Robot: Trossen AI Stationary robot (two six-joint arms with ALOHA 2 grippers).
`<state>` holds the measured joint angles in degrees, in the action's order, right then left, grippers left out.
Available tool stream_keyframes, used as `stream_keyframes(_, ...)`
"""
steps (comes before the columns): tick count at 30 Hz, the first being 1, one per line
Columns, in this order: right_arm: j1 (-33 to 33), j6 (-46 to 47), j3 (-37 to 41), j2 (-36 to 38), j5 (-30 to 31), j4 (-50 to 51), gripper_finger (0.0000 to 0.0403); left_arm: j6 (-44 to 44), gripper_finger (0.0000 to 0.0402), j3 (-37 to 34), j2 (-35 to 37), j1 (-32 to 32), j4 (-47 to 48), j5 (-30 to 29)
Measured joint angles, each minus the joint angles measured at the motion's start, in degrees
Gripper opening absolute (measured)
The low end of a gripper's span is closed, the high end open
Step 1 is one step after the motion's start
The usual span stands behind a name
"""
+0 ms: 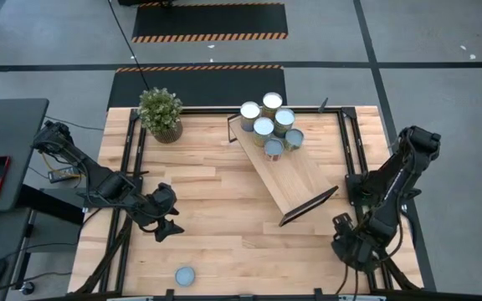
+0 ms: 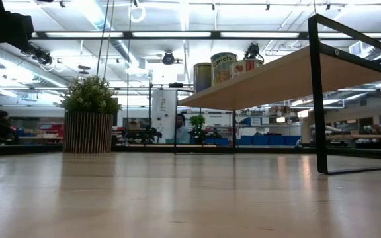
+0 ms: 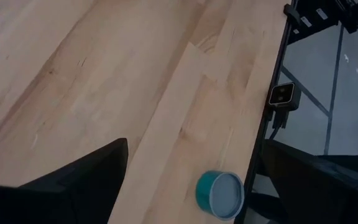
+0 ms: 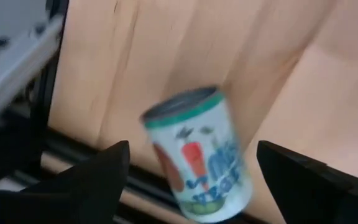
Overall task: Pick and place cans onto a shelf
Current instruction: Put the canned vegetables on the shelf
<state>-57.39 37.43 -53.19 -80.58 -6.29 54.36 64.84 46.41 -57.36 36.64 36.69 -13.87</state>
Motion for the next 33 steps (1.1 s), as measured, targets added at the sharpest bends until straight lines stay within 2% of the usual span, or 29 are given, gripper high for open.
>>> stream_keyframes(5, -1.4, -0.1, 4.8, 0.0, -4.8, -5.2, 0.0356, 0.3, 0.0375, 0.0, 0.0, 0.0, 0.0, 0.0)
stream_keyframes(16, -1.5, -0.2, 11.7, 0.0, -3.7, -10.4, 0.0356, 0.5, 0.0375, 0.0, 0.0, 0.0, 0.0, 0.0)
stream_keyframes(23, -1.5, -0.1, 12.9, 0.0, -3.7, -16.1, 0.0342, 0.9, 0.0375, 0.0, 0.0, 0.0, 0.0, 0.2)
stream_keyframes(28, -0.6, 3.5, 13.2, 0.0, -3.5, -18.0, 0.0312, 0.7, 0.0375, 0.0, 0.0, 0.0, 0.0, 0.2)
stream_keyframes(33, 1.3, 4.4, 9.7, -0.1, 1.6, -18.8, 0.0291, 0.7, 0.0375, 0.0, 0.0, 0.0, 0.0, 0.2)
